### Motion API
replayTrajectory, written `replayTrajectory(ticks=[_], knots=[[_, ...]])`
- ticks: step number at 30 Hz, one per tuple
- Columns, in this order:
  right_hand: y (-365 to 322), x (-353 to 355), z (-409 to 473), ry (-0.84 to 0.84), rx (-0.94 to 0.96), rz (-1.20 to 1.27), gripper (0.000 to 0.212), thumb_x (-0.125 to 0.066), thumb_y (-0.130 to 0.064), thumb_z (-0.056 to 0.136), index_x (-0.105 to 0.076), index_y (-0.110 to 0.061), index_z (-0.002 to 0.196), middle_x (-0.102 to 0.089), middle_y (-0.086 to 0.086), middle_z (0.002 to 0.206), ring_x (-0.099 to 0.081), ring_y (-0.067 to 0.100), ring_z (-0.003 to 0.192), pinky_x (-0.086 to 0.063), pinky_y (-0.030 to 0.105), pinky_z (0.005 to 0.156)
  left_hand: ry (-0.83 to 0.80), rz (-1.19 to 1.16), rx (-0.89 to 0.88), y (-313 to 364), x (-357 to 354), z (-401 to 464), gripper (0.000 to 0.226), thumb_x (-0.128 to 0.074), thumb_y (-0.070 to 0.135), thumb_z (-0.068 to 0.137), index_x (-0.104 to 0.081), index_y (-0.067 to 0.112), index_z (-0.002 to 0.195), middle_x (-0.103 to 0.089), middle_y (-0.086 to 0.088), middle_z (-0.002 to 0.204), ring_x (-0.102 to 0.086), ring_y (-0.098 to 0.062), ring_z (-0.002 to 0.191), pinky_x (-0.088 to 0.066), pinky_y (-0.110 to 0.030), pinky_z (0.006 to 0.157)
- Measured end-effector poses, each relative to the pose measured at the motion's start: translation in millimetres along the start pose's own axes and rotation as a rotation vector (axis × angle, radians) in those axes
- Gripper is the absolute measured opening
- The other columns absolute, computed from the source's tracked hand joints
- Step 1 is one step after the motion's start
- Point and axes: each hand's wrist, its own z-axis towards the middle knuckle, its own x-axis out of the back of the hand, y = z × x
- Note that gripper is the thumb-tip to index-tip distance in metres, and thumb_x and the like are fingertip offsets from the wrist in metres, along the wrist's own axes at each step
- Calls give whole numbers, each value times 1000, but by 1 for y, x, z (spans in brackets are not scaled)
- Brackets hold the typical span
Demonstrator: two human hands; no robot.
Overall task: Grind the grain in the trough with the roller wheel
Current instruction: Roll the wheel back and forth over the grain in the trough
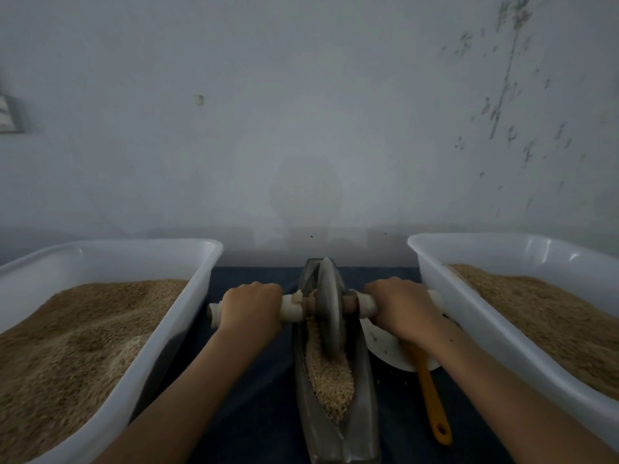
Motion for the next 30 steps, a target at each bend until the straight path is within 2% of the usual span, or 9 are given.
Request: replayTrajectory(ticks=[2,5,8,12,16,21,24,27,30], knots=[[1,6,-1,-87,21,-13,5,-58,-20,86,-61,-21,90,-63,-1,88,-58,18,77,-39,28,61,-44,10,-16,-2,0,0,23,-57,31,88,-57,20,108,-62,0,103,-60,-18,94,-40,-28,74],[3,16,-4,-282,26,18,22,-67,-25,82,-64,-19,102,-65,2,95,-62,18,84,-46,27,66,-149,7,-42,-4,5,1,27,-60,32,85,-57,18,108,-62,1,101,-60,-18,92,-43,-28,74],[2,21,-5,-352,23,25,26,-69,-26,82,-62,-17,105,-66,3,98,-63,18,87,-47,27,69,-254,-4,-45,-6,9,3,35,-65,35,80,-57,18,110,-61,1,99,-60,-18,92,-44,-28,74],[0,19,-5,-285,36,-18,22,-67,-26,82,-64,-17,102,-65,2,93,-62,18,83,-48,29,68,-259,-21,-27,-7,8,2,34,-66,34,80,-57,18,108,-61,2,97,-60,-17,91,-46,-29,76],[-1,9,-6,-80,34,-34,7,-57,-22,87,-60,-19,92,-62,1,90,-59,19,80,-39,29,63,-123,-36,-10,-5,2,2,18,-56,29,87,-57,19,103,-63,0,102,-60,-19,92,-44,-29,75],[-3,2,-6,73,30,2,4,-52,-21,89,-52,-21,86,-64,0,92,-60,21,84,-45,32,69,-6,-65,15,-4,-2,2,14,-55,26,90,-53,22,102,-62,1,103,-59,-19,94,-41,-29,74],[-3,7,-5,20,53,-12,6,-53,-24,90,-53,-22,84,-63,0,90,-60,20,83,-45,32,69,-112,-70,-3,-8,-2,5,22,-59,30,87,-56,20,107,-62,0,102,-60,-18,93,-45,-29,78],[-3,17,-5,-122,88,-47,4,-60,-24,85,-58,-21,86,-57,-2,81,-57,18,77,-40,29,63,-266,-86,-19,-11,0,5,33,-66,33,81,-57,18,110,-56,4,88,-56,-14,83,-45,-28,75],[-2,24,-6,-245,95,-51,18,-67,-28,82,-64,-19,97,-57,-2,80,-58,17,77,-41,27,62,-350,-97,-30,-14,3,4,39,-69,35,77,-56,19,110,-47,7,77,-52,-14,78,-44,-28,72]])
